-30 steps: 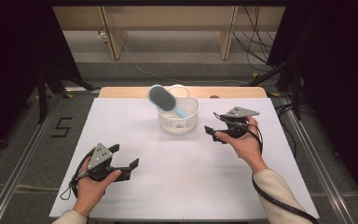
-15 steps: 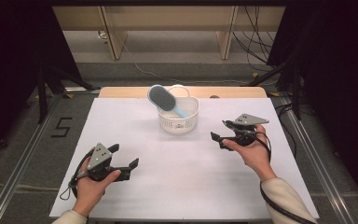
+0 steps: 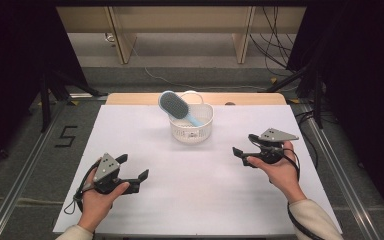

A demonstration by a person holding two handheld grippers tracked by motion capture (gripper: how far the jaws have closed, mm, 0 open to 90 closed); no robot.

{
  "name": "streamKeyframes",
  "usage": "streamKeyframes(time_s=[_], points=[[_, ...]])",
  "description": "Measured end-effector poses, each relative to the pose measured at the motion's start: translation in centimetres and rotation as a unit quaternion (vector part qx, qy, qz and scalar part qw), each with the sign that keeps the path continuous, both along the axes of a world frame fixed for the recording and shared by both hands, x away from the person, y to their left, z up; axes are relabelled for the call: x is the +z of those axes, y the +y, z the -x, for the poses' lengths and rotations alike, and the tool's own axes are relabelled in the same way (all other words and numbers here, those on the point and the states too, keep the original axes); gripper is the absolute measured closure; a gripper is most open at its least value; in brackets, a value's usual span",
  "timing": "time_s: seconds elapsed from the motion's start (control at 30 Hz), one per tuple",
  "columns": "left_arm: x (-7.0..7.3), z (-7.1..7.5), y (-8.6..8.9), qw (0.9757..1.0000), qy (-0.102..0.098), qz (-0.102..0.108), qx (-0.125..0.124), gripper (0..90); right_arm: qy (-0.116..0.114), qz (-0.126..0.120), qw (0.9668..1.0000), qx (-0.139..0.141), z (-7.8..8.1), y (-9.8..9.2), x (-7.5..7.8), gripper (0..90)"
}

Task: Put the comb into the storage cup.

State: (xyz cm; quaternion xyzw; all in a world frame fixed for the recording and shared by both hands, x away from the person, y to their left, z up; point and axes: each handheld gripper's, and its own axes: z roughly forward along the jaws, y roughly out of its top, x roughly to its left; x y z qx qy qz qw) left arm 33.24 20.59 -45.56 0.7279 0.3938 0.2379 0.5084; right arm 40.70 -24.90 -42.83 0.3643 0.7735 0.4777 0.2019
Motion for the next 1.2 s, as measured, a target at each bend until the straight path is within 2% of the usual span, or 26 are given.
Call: streamKeyframes(time_s=[0.53,1.2], points=[[0.0,0.0,0.1,1.0,0.0,0.0,0.001,8.5,-0.001,-0.009,1.0,0.0,2.0,-1.8,-0.7,18.1],[0.0,0.0,0.2,1.0,-0.003,-0.004,0.004,8.5,0.006,-0.004,1.0,-0.004,3.9,-3.3,-2.3,17.9]])
